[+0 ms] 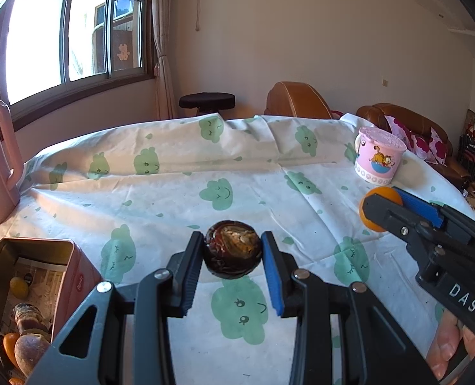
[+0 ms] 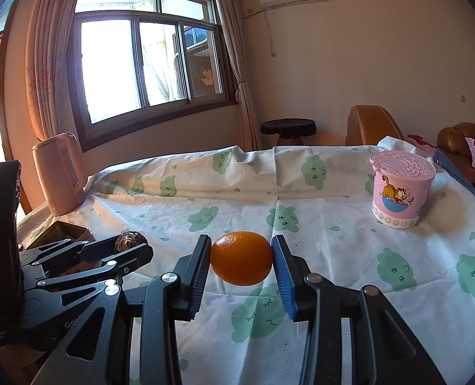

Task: Organize fruits
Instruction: 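Lift and hold the small orange in the right gripper while the left holds the dark brown fruit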

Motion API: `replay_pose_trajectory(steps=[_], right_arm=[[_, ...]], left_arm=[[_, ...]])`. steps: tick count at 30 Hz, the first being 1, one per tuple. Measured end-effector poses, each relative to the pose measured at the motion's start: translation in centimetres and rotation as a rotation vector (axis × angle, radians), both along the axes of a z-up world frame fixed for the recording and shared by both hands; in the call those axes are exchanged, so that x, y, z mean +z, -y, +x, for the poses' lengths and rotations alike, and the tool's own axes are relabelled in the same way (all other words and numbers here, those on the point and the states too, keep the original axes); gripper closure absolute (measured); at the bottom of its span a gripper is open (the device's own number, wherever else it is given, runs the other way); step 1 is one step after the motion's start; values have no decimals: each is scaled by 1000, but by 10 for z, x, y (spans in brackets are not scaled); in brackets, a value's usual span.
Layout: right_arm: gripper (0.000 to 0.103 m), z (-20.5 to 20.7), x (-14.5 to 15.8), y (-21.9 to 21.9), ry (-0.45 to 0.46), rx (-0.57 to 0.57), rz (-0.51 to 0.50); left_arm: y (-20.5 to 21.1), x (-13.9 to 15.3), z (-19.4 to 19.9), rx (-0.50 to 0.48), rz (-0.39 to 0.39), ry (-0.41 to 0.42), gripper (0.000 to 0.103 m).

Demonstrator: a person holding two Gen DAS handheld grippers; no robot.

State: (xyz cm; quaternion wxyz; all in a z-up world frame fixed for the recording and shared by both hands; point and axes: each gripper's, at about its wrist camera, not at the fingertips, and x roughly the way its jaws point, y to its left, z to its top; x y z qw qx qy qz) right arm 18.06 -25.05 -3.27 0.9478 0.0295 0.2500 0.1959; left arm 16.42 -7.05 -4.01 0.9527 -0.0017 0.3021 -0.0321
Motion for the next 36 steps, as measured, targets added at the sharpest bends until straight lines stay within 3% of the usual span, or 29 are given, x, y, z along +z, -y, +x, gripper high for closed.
replay_pose_trajectory(steps=[36], right_arm=[[62,-20,9,1,120,-20,-10]], left_arm=[[2,12,-23,22,27,120,65]])
